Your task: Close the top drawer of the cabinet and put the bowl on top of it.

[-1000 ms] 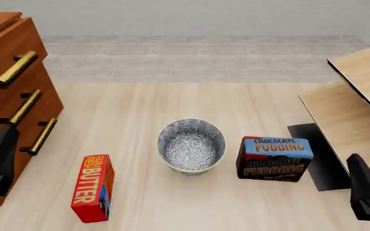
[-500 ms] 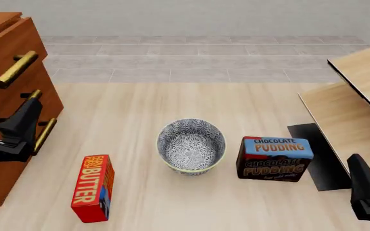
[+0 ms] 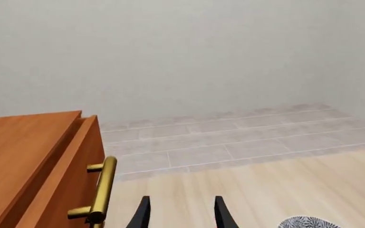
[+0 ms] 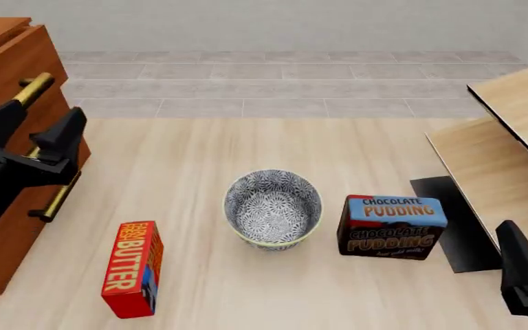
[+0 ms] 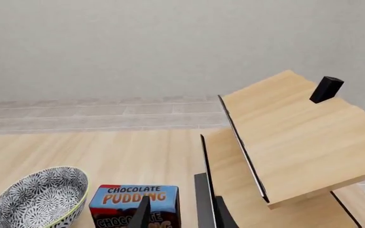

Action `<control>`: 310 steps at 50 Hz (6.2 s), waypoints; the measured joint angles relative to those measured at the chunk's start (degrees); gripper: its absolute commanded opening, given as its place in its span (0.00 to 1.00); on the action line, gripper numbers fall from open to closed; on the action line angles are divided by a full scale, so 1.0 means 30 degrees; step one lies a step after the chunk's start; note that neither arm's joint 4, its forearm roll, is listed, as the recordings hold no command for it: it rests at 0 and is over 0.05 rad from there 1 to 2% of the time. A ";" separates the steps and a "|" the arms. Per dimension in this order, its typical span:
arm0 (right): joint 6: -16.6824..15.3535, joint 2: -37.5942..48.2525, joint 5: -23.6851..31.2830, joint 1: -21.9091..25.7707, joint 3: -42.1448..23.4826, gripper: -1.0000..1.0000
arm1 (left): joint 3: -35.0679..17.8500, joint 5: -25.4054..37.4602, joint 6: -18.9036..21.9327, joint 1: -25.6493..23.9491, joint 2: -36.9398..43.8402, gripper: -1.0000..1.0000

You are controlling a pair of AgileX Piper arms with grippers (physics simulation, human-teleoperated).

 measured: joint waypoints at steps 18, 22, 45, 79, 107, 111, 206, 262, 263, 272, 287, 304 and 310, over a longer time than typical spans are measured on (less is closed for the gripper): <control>0.0093 0.0000 0.0021 -0.0068 -0.0013 1.00 | -0.0996 -0.1892 0.0083 0.0937 0.3130 1.00; 0.0101 -0.0053 0.0078 -0.0092 -0.0014 1.00 | -0.1094 -0.2150 0.0219 0.1233 0.3518 1.00; 0.0032 -0.0179 0.0261 -0.0116 -0.0020 1.00 | -0.1406 -0.2929 0.0952 0.2808 0.4746 1.00; 0.0192 -0.0146 0.0195 -0.0127 -0.0024 1.00 | -0.1774 -0.3001 0.1802 0.5625 0.5239 1.00; 0.0157 -0.0124 0.0173 -0.0065 -0.0011 1.00 | -0.1712 -0.3685 0.2414 0.7185 0.5747 1.00; 0.0149 -0.0135 0.0176 -0.0053 -0.0006 1.00 | -0.1649 -0.3888 0.2396 0.7256 0.5801 1.00; 0.0179 -0.0269 0.0253 -0.0056 -0.0024 1.00 | 0.2051 1.0147 0.1661 0.1681 -1.3264 1.00; 0.0211 -0.0343 0.0268 -0.0008 -0.0051 1.00 | 0.0886 1.1742 0.1106 0.0904 -1.3540 1.00; 0.0213 -0.0341 0.0263 -0.0005 -0.0048 1.00 | 0.0757 1.1740 0.1121 0.0822 -1.3388 1.00; 0.0231 -0.0337 0.0254 0.0001 -0.0039 1.00 | -0.0668 1.1792 0.1284 -0.0224 -1.1814 1.00; 0.0207 -0.0343 0.0251 -0.0025 -0.0035 1.00 | -0.3875 1.2390 0.1524 -0.2540 -0.8176 1.00; 0.0203 -0.0341 0.0189 -0.0043 -0.0031 1.00 | -0.7974 1.3963 0.1275 -0.4114 -0.3815 1.00; 0.0212 -0.0340 0.0162 -0.0028 -0.0027 1.00 | -0.9526 1.4821 0.0911 -0.4458 -0.2289 1.00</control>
